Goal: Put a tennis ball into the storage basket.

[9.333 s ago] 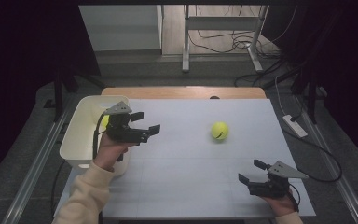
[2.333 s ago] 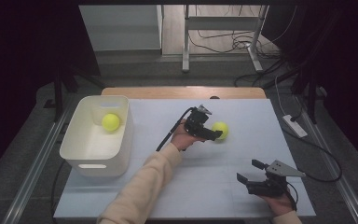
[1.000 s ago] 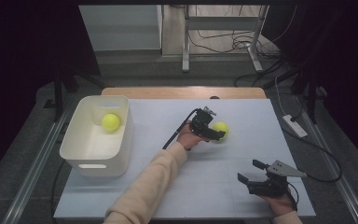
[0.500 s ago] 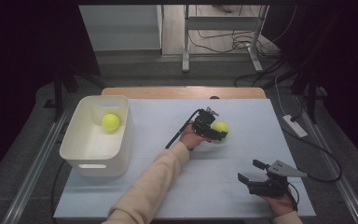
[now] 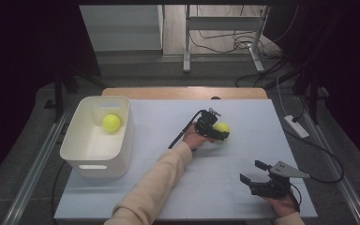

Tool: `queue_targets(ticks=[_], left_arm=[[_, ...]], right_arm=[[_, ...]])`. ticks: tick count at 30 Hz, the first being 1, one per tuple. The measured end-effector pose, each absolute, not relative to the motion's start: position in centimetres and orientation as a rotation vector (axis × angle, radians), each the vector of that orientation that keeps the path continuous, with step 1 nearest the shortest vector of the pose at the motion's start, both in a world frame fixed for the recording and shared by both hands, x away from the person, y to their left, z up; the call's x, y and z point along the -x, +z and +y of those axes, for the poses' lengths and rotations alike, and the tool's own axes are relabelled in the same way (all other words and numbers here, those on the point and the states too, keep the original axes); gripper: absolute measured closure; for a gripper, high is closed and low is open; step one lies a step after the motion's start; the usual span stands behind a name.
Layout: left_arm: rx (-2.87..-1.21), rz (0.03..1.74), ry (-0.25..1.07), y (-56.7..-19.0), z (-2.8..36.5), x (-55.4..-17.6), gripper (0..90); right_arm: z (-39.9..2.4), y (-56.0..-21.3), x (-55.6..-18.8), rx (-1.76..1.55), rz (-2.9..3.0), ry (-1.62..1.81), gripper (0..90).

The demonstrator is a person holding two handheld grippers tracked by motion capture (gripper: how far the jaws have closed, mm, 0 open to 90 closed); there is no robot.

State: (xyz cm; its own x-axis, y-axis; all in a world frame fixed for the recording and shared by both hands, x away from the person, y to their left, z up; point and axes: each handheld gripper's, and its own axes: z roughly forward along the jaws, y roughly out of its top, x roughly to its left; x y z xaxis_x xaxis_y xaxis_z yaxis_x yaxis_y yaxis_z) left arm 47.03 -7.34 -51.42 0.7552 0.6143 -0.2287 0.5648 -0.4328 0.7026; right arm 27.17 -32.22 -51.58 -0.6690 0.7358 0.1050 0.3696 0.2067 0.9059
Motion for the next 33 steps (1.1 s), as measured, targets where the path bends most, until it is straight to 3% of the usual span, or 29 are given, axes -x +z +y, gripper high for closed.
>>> queue_targets(ticks=[2, 4, 33], left_arm=[[-2.133, 0.878, 0.070, -51.4, -7.4, -47.0, 17.5], [-2.121, 0.875, 0.058, -51.3, -7.5, -47.0, 25.9], [-2.088, 0.824, 0.067, -48.4, -5.6, -45.4, 27.3]], right_arm=[[-32.3, -51.6, -27.2, -1.036, 2.141, 1.447, 12.0], [-32.3, -51.6, -27.2, -1.037, 2.140, 1.446, 12.0], [-32.2, -51.5, -27.0, -1.030, 2.135, 1.433, 12.1]])
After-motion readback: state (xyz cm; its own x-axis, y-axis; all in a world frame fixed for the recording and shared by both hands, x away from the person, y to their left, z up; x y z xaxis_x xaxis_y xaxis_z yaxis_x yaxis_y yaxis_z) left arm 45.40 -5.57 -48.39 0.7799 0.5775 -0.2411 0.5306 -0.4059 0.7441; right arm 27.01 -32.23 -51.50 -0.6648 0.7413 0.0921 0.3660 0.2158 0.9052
